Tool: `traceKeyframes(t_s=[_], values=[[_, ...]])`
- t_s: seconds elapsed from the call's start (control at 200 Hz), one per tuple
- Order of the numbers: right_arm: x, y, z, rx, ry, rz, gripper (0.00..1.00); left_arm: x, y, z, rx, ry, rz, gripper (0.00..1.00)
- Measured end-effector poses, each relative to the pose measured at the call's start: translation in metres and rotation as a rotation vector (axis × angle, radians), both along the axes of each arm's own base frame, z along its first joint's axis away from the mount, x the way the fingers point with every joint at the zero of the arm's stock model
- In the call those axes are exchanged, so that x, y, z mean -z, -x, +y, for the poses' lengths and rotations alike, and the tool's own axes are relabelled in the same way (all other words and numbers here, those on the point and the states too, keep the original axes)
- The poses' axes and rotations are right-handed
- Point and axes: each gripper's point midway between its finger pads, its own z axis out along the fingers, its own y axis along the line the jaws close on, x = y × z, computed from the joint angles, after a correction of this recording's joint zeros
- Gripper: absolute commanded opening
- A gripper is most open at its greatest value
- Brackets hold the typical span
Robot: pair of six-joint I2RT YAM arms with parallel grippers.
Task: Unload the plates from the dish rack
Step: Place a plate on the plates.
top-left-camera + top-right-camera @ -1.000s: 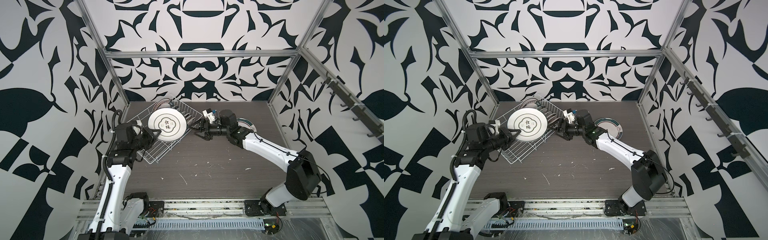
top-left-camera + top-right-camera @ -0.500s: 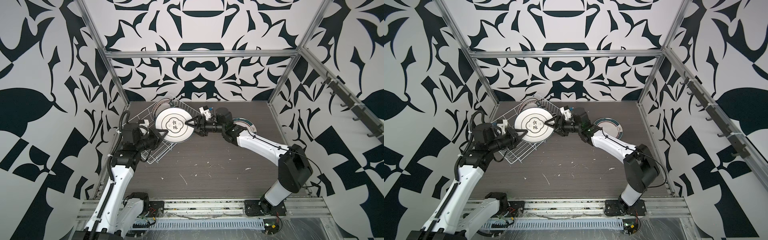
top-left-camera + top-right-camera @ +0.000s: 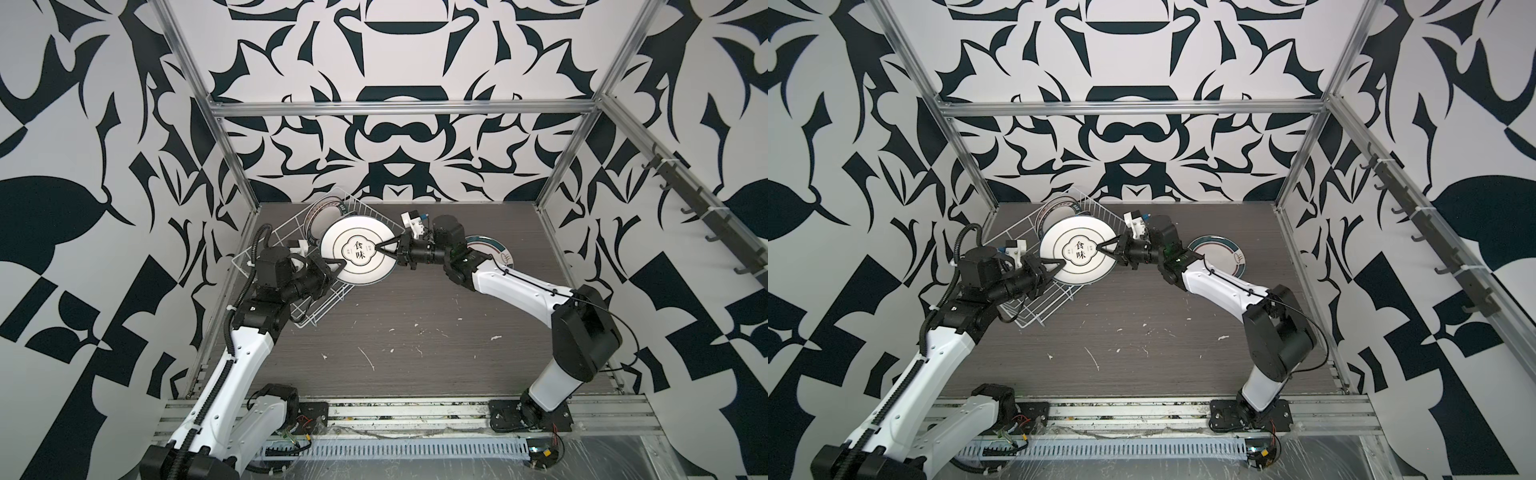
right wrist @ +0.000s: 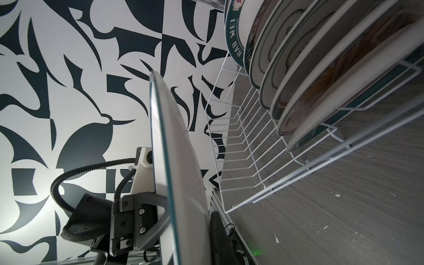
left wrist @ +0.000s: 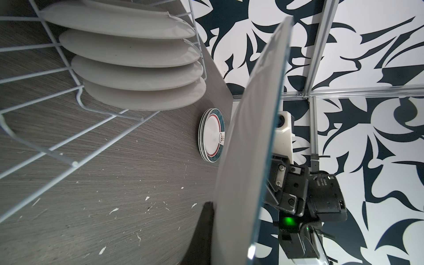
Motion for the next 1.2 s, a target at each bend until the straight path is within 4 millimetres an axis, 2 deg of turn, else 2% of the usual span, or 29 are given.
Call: traceKeyframes(t_s=[0.095,0.205,0.27,0.385,0.58,0.765,0.78,0.805,0.865,1.03,1.2], values=[[0.001,0.004,-0.002,0.001,0.021,0.001,0.00,0.001,0.000,-0.001,0.010,-0.022,-0.020,0.33],[0.000,0.008,-0.009,0.003,0.048,0.002,0.00,0.002,0.000,0.000,0.010,-0.046,-0.034,0.44],[-0.002,0.009,-0.016,0.010,0.061,0.003,0.00,0.003,0.000,0.002,0.007,-0.076,-0.041,0.60],[-0.008,0.001,-0.042,0.058,0.086,-0.009,0.00,-0.001,0.000,0.009,-0.004,-0.150,-0.056,0.66],[-0.014,-0.020,-0.123,0.246,0.228,-0.055,0.00,-0.024,-0.008,0.025,-0.046,-0.304,-0.126,0.72],[-0.010,-0.025,-0.207,0.425,0.395,-0.060,0.00,-0.016,-0.019,0.050,-0.122,-0.487,-0.116,0.84],[-0.009,-0.025,-0.213,0.439,0.407,-0.058,0.00,-0.015,-0.019,0.052,-0.129,-0.499,-0.110,0.89],[-0.007,-0.025,-0.224,0.462,0.431,-0.054,0.00,-0.011,-0.020,0.055,-0.133,-0.526,-0.103,0.92],[0.000,-0.025,-0.251,0.522,0.493,-0.037,0.00,-0.006,-0.024,0.061,-0.143,-0.577,-0.088,1.00],[0.028,-0.026,-0.319,0.676,0.651,0.045,0.00,0.011,-0.035,0.075,-0.175,-0.681,-0.025,1.00],[0.066,-0.024,-0.370,0.774,0.732,0.163,0.00,0.025,-0.042,0.084,-0.190,-0.752,0.016,0.99]])
